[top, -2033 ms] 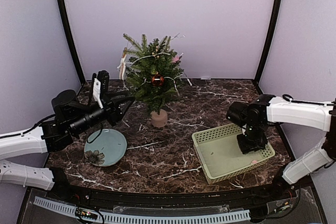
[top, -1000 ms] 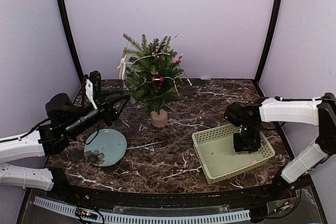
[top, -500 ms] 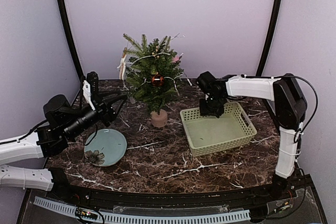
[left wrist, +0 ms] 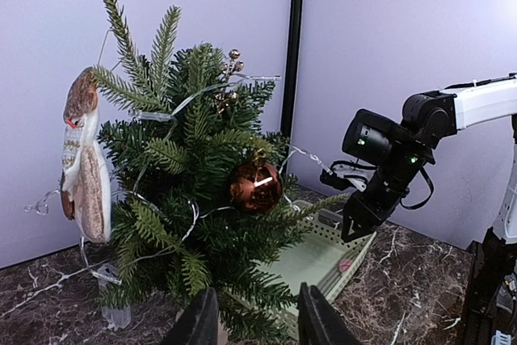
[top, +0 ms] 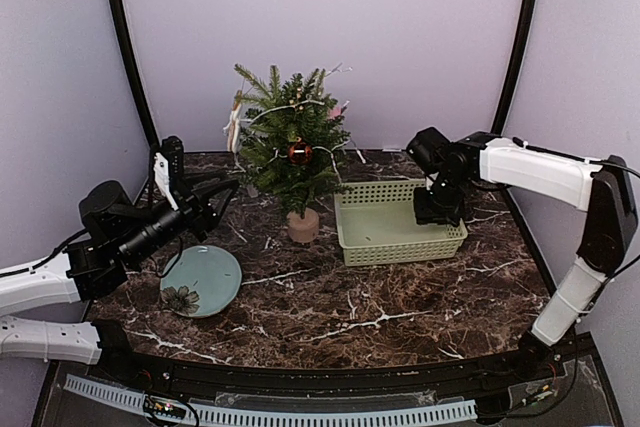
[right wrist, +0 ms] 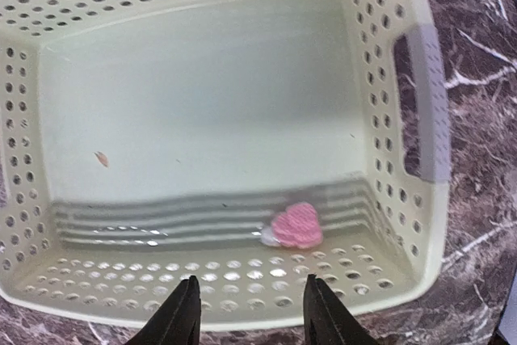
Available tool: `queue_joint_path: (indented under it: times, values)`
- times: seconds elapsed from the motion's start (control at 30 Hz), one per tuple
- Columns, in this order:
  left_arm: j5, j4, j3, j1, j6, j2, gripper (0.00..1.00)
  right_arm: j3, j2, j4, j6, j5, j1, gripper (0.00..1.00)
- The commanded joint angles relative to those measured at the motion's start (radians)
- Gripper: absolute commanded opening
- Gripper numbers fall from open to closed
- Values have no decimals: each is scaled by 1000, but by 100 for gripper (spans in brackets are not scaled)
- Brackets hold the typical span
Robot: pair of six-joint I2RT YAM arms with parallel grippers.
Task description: Decorate the small christmas tree
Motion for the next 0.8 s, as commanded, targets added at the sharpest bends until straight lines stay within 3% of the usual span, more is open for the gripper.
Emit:
queue_joint_path:
  times: [0.0, 0.3, 0.63, 0.77]
  values:
    - [14, 51, -16, 1, -13, 1, 37, -46, -6, -75, 31, 18, -47, 45]
    - [0, 38, -33, 2, 0, -45, 37, -49, 81, 59, 9, -95, -157, 43]
    - [-22, 26, -34, 2, 7, -63, 37, -95, 155, 94, 8, -228, -162, 39]
    - [-20, 26, -36, 1, 5, -56, 37, -114, 161, 101, 7, -239, -167, 32]
